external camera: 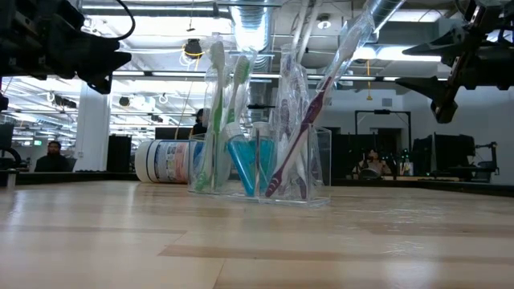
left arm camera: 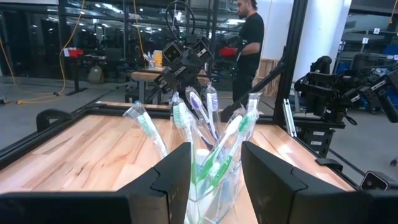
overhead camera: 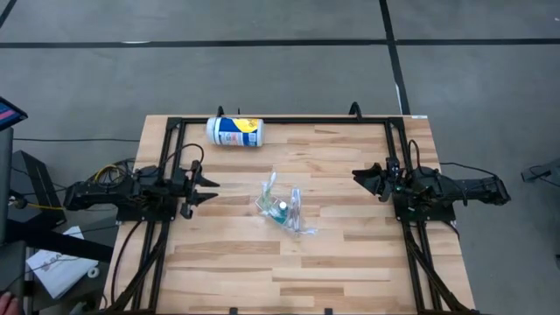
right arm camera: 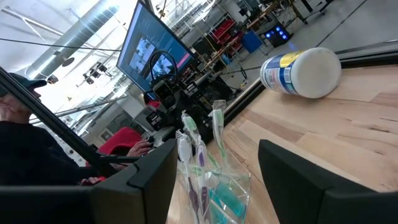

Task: Pick & Place toothbrushing station
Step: Return to Home Position

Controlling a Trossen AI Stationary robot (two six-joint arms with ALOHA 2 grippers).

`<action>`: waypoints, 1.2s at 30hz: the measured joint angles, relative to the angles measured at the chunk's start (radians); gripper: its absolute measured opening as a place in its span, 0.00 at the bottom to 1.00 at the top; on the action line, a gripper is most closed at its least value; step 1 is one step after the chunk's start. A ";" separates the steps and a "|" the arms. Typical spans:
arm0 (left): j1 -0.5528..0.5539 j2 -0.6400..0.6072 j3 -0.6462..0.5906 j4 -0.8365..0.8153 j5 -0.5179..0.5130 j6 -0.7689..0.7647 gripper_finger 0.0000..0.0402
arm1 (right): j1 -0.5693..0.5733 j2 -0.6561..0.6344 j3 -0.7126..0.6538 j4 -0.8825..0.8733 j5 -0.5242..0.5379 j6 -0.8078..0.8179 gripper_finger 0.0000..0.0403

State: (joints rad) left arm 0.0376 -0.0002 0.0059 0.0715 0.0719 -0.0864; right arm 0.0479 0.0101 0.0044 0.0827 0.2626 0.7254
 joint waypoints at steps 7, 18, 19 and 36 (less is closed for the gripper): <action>0.000 0.000 0.000 0.005 0.000 0.000 0.34 | 0.000 0.000 0.000 0.000 0.000 0.000 0.53; 0.000 0.000 0.000 0.005 0.000 0.000 0.34 | 0.000 0.000 0.000 0.000 0.000 0.000 0.53; 0.000 0.000 0.000 0.005 0.000 0.000 0.34 | 0.000 0.000 0.000 0.000 0.000 0.000 0.53; 0.000 0.000 0.000 0.013 0.000 0.000 0.34 | 0.000 0.000 0.000 0.000 0.000 0.000 0.53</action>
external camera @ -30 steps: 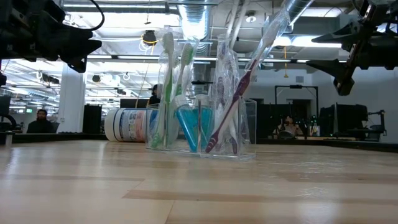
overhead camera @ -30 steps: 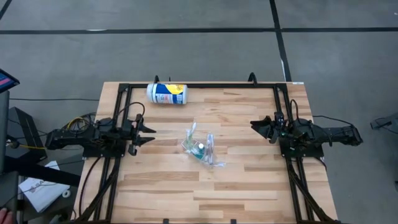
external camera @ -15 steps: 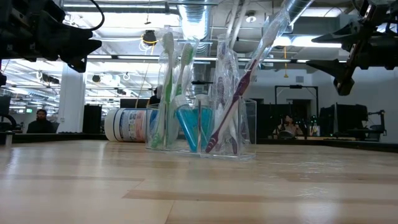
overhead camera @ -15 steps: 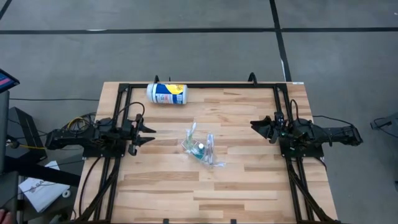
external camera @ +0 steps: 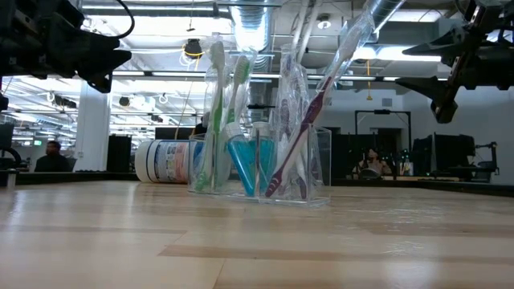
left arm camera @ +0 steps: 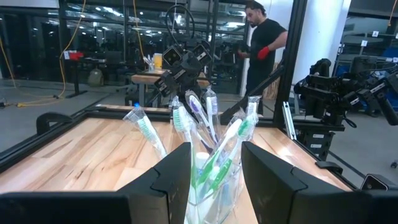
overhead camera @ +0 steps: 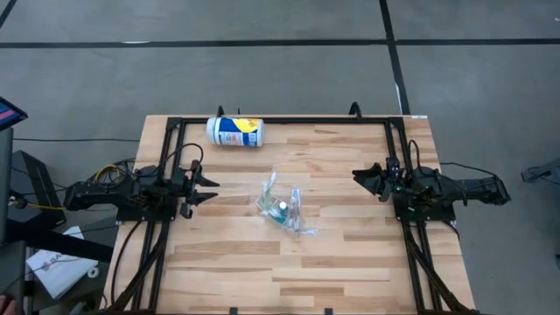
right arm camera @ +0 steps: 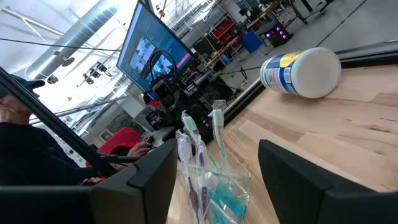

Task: Pick & Place toothbrushing station
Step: Return to Home Position

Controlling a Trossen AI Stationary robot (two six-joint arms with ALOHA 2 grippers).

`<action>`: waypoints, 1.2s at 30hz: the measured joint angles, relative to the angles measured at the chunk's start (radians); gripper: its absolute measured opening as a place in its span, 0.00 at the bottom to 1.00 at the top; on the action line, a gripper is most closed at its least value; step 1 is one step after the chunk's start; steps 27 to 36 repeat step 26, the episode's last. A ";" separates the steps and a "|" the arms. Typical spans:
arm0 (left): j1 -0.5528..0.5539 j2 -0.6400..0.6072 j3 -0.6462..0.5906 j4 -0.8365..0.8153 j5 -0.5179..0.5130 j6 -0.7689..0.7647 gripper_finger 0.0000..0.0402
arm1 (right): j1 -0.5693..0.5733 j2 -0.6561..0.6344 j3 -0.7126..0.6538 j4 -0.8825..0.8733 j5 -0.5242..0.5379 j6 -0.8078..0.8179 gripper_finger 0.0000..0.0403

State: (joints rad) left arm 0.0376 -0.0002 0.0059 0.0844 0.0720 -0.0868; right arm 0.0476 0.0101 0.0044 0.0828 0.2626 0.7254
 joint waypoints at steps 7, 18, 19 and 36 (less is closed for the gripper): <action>0.000 0.000 0.000 0.002 0.000 0.000 0.34 | 0.000 0.000 0.000 0.000 0.000 0.000 0.53; 0.000 0.000 0.000 0.008 0.000 0.000 0.34 | 0.000 0.000 0.000 0.000 0.000 0.000 0.53; 0.000 0.000 0.000 0.008 0.000 0.000 0.34 | 0.000 0.000 0.000 0.000 0.000 0.000 0.53; 0.000 0.000 0.000 0.015 0.000 0.000 0.34 | 0.000 0.000 0.000 0.000 0.000 0.000 0.53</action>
